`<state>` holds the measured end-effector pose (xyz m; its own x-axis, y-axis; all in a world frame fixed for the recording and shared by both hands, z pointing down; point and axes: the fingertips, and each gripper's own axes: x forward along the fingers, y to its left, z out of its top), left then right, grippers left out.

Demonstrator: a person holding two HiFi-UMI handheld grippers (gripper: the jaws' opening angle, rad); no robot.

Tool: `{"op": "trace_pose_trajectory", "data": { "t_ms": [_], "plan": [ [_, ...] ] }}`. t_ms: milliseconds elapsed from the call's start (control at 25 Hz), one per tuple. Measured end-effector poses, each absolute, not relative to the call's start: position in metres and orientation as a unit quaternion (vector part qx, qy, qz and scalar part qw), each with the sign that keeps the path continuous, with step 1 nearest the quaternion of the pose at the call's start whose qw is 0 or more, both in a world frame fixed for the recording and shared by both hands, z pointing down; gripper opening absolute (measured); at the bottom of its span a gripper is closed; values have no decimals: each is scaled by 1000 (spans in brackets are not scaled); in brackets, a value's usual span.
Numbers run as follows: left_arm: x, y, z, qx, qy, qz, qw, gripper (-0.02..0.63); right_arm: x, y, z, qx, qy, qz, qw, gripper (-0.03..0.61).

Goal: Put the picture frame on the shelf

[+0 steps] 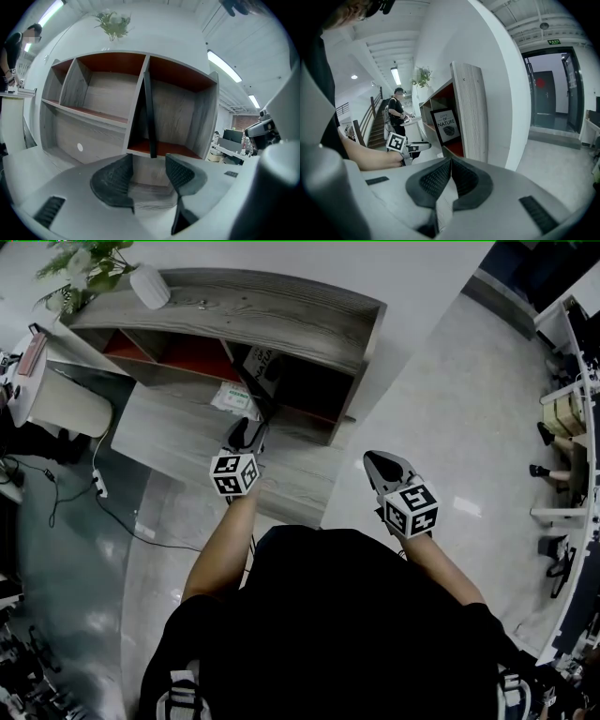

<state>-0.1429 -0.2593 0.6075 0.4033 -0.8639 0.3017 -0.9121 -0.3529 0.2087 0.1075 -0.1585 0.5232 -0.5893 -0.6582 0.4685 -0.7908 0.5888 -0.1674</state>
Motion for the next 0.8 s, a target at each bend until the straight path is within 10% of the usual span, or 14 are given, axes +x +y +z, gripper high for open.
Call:
{"op": "trace_pose_trajectory", "data": {
  "t_ms": [800],
  "plan": [
    [-150,-212,591,833,-522,76,167,195,94,-137,507,411,-879,163,180,15]
  ]
}}
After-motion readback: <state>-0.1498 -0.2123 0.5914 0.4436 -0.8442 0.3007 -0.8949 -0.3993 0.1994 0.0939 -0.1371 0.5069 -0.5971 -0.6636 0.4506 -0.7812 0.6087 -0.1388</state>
